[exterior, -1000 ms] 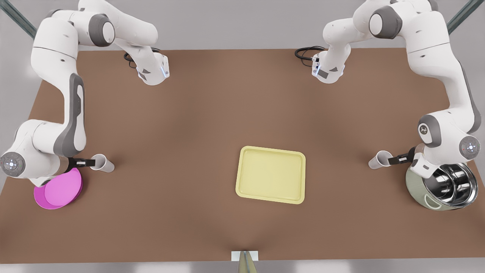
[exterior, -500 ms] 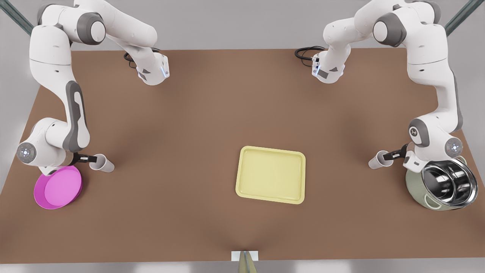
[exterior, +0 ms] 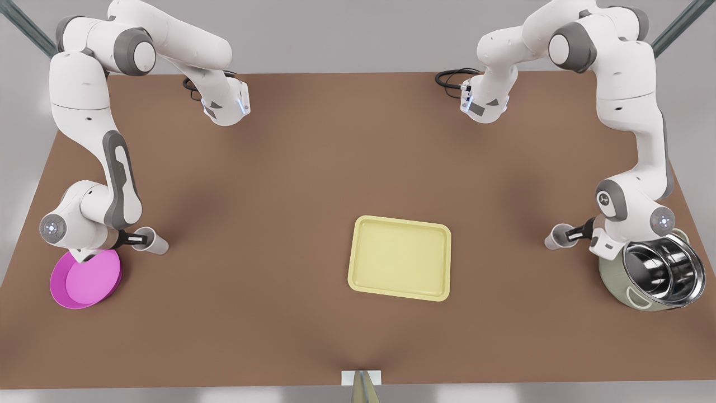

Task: Use both arms to respectively pick up the white IKEA cups from the middle-left and middle-right positions, then place the white IKEA cups onto the middle-middle tray, ensuring that the cups remain upright and do not tip over

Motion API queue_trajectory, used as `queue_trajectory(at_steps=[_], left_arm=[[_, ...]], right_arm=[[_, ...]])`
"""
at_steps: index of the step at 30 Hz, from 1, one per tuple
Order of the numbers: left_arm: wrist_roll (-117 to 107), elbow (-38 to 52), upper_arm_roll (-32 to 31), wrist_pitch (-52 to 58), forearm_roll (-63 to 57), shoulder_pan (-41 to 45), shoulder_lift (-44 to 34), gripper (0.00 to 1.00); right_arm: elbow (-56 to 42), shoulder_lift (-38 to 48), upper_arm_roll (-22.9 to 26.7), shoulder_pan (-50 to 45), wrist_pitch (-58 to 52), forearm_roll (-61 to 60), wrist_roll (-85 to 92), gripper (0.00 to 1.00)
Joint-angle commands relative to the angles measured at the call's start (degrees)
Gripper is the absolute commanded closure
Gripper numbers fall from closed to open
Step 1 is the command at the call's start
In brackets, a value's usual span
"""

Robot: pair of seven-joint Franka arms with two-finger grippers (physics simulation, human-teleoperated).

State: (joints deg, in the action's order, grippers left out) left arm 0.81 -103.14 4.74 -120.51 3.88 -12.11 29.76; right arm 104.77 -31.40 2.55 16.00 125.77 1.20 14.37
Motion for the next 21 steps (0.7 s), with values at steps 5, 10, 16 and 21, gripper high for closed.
queue_trajectory(at_steps=[5,10,16,21], left_arm=[[-27.0,16.0,-9.1,11.8,0.5,8.5,0.6,0.79],[-49.9,24.6,-23.2,10.8,3.2,12.6,8.6,0.79],[-49.2,25.6,-25.1,2.8,2.9,13.2,13.8,0.79],[-49.1,25.6,-25.2,0.8,2.9,13.2,16.6,0.79]], right_arm=[[-0.4,0.6,-0.5,-1.6,-1.1,0.9,2.8,0.79],[-4.7,1.5,-9.2,-1.7,-3.3,0.8,2.3,0.79],[-12.4,-1.1,-12.7,-17.0,-3.1,-9.0,-11.8,0.79],[-24.4,-8.7,-12.7,-30.0,-1.1,-14.4,-39.0,0.79]])
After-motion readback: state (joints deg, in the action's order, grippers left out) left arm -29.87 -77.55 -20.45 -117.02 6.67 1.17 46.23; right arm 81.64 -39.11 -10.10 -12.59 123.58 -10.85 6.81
